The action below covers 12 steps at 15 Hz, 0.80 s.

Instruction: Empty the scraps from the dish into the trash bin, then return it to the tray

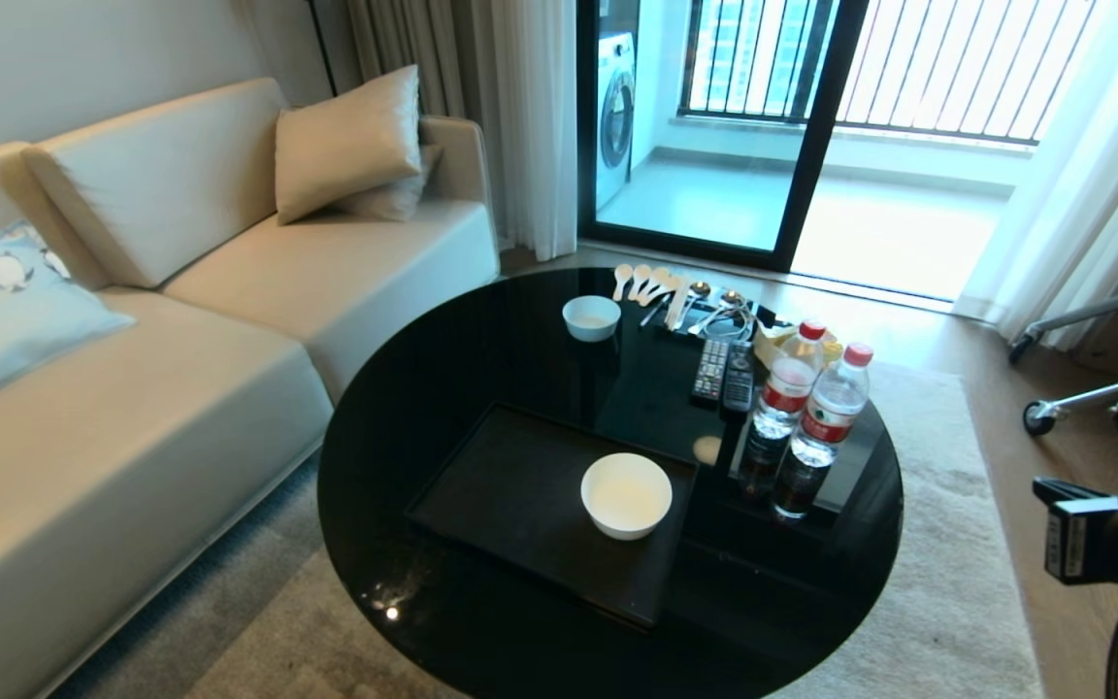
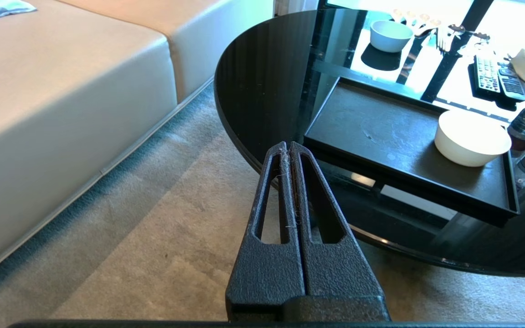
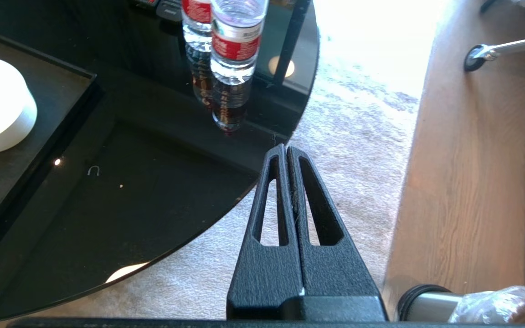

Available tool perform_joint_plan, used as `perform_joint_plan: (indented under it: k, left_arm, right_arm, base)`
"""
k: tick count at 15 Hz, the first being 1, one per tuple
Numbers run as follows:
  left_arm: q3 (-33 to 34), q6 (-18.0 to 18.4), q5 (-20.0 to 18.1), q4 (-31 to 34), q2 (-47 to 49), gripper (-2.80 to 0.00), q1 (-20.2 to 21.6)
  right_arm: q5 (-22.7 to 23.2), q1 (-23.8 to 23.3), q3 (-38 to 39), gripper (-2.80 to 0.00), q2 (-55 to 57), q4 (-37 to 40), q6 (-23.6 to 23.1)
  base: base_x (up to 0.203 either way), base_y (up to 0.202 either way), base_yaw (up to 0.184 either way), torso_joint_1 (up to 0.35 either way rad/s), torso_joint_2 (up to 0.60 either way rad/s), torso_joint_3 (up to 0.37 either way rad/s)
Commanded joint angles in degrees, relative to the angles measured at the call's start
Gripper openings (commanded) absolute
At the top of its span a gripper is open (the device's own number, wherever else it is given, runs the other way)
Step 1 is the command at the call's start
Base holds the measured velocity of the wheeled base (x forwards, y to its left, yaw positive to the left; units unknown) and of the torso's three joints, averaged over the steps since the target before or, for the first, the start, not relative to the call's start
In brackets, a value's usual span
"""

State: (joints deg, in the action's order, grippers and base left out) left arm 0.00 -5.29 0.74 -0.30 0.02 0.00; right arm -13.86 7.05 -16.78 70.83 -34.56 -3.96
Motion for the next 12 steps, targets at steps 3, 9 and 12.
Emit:
perform_joint_plan:
  k: [3, 9, 12]
  left_arm:
    - [0.0, -0.1, 0.0, 0.0, 0.0, -2.8, 0.0]
    - [0.0, -0.1, 0.0, 0.0, 0.0, -2.8, 0.0]
    - [0.0, -0.1, 0.0, 0.0, 0.0, -2.8, 0.0]
  right_arm:
    - [-0.1, -2.0, 5.1, -2.8, -9.1, -0.2, -2.5]
    - [0.2, -2.2, 15.3, -2.8, -22.9, -0.2, -4.7]
    - [0.4, -2.2, 16.6, -2.8, -31.8, 4.9, -3.4]
  base:
    - [0.0, 0.0, 0.0, 0.0, 0.0, 0.0]
    - [0.0, 0.0, 0.0, 0.0, 0.0, 0.0]
    - [0.0, 0.0, 0.0, 0.0, 0.0, 0.0]
